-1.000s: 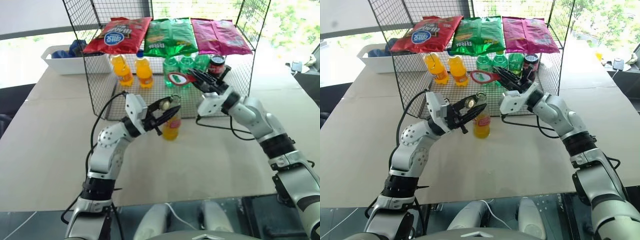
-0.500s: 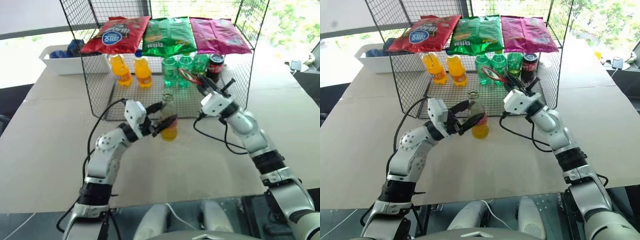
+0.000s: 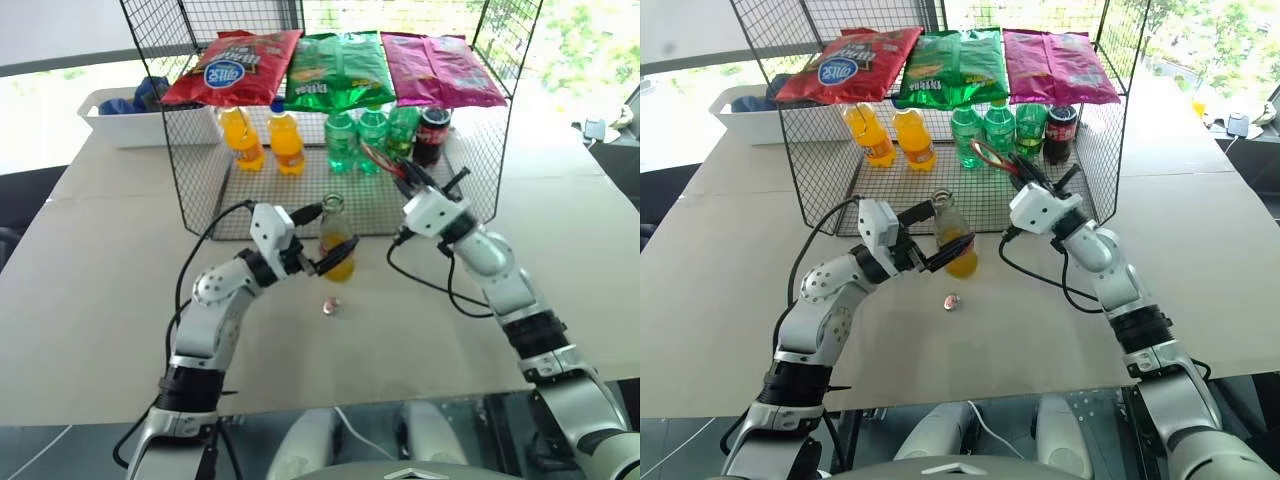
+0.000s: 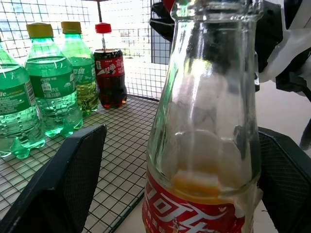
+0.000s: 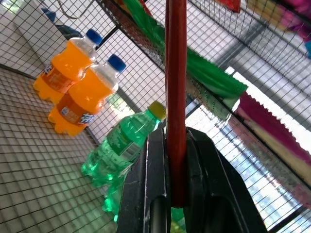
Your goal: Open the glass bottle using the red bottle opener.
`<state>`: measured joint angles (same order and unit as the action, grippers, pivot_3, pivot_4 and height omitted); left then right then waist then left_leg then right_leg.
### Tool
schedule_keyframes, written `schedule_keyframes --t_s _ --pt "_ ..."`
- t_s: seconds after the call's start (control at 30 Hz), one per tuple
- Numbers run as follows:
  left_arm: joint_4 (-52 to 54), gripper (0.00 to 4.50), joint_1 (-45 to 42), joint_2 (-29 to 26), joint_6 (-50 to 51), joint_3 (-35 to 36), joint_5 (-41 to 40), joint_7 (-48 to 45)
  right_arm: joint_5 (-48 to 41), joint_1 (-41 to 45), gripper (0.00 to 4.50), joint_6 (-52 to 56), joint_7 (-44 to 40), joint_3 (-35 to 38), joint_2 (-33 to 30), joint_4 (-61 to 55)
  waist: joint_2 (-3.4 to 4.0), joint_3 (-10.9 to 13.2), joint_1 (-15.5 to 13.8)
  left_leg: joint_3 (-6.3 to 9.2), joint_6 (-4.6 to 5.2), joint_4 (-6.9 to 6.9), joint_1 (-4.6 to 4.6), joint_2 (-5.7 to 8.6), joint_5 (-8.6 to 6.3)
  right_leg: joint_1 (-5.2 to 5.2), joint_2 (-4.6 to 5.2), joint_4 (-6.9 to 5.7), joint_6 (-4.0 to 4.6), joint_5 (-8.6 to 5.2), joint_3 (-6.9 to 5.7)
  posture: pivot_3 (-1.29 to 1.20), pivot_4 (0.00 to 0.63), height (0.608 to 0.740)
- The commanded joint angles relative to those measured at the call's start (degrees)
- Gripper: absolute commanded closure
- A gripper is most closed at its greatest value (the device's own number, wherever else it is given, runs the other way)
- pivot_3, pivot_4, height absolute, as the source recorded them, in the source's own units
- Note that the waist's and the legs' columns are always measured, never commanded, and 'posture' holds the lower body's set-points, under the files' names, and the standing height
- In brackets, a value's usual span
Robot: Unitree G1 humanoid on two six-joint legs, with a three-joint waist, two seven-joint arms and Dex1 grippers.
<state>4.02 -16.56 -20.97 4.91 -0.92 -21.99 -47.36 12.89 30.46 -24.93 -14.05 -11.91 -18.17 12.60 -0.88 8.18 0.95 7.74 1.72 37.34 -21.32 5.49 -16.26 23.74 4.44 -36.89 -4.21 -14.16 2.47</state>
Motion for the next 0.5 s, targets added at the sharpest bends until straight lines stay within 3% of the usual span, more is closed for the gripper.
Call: schedule_keyframes --t_s 0.03,0.13,0.5 --pt "3.32 0.05 1.51 -1.23 1.02 0.59 -1.28 -0.78 -10.61 -5.1 4.5 12.27 -7.56 0.85 1.17 -9.6 0.0 0.0 -0.01 0.0 0.0 0.0 0.0 0.0 0.0 0.0 0.0 0.0 0.0 0.0 0.0 0.0 0.15 0.74" --pt "3.79 0.05 3.17 -2.35 1.09 0.79 -0.94 -1.42 -17.39 -10.47 4.5 25.34 -11.44 0.37 2.17 -17.68 0.02 0.01 -0.07 0.01 0.01 0.0 -0.02 -0.01 -0.01 0.0 0.01 0.01 0.0 0.0 0.01 0.0 0.15 0.74" --pt "4.98 0.05 6.74 -4.47 0.73 0.34 0.17 -2.73 -33.89 -18.19 4.5 62.47 -10.97 5.5 3.21 -35.56 0.07 0.04 -0.27 0.03 0.02 0.01 -0.02 -0.01 -0.01 0.01 0.04 0.01 0.01 0.0 -0.03 0.0 0.15 0.74"
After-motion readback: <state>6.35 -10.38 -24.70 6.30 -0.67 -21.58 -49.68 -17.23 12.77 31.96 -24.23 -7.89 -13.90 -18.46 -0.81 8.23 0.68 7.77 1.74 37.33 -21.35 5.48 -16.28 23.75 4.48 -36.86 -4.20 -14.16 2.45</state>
